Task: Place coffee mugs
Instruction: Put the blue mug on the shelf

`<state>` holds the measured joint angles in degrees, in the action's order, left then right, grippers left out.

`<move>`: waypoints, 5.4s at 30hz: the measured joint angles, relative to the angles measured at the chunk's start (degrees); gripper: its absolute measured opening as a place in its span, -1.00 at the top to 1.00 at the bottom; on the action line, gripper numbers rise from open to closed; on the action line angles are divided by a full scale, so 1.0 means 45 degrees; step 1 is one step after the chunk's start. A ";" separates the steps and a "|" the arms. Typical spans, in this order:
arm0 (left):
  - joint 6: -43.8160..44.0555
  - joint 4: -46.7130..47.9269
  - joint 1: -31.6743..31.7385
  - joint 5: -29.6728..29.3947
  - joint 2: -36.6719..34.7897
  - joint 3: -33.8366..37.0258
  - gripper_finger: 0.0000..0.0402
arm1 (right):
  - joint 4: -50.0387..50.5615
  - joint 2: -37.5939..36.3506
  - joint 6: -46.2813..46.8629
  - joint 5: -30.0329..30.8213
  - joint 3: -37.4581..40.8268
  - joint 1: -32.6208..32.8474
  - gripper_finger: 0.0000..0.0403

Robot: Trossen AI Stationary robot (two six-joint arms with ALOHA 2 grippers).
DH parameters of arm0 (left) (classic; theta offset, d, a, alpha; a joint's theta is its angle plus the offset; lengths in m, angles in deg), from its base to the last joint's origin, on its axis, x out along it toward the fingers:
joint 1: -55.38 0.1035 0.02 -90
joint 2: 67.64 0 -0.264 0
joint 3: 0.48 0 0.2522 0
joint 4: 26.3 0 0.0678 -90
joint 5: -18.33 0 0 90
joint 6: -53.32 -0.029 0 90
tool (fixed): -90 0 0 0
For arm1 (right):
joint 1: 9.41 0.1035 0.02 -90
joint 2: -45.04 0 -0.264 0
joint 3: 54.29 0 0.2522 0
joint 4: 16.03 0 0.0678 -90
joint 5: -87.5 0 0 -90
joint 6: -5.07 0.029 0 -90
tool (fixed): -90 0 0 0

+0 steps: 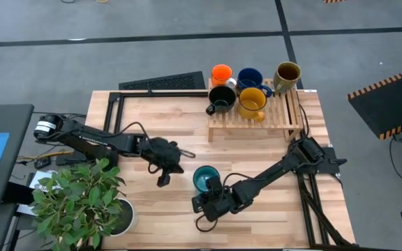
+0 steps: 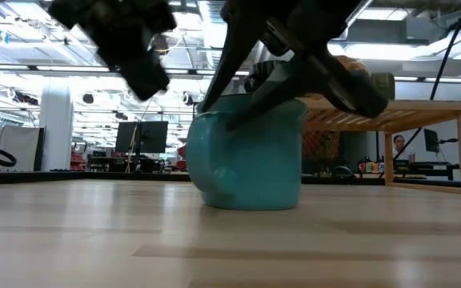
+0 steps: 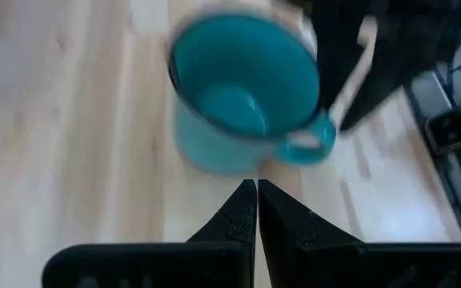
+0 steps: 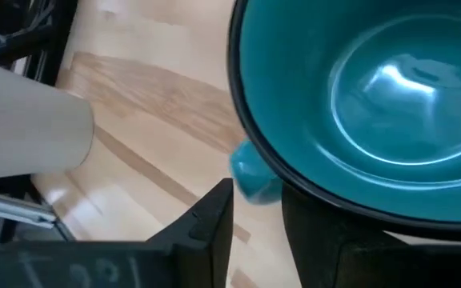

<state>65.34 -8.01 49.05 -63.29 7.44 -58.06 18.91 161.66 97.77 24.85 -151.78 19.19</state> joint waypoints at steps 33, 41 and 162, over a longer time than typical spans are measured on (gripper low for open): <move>0.4174 -0.9329 -0.1984 0.0398 0.5734 0.1445 1.00 | -0.0886 -0.0131 0.2044 0.0175 0.0005 0.0345 -0.16; 0.4261 -1.0608 -0.2015 0.0178 0.7037 0.0462 1.00 | -0.0337 -0.0126 0.2072 -0.0059 0.0005 0.0815 -0.17; 0.0722 -0.3433 0.6820 0.2979 -0.3607 -0.0275 1.00 | 1.5346 -1.5559 -0.1312 0.1338 -0.0572 -0.7498 0.79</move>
<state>68.59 -23.46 79.74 -49.89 -8.79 -59.30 87.97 91.64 91.86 30.88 -154.35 -14.55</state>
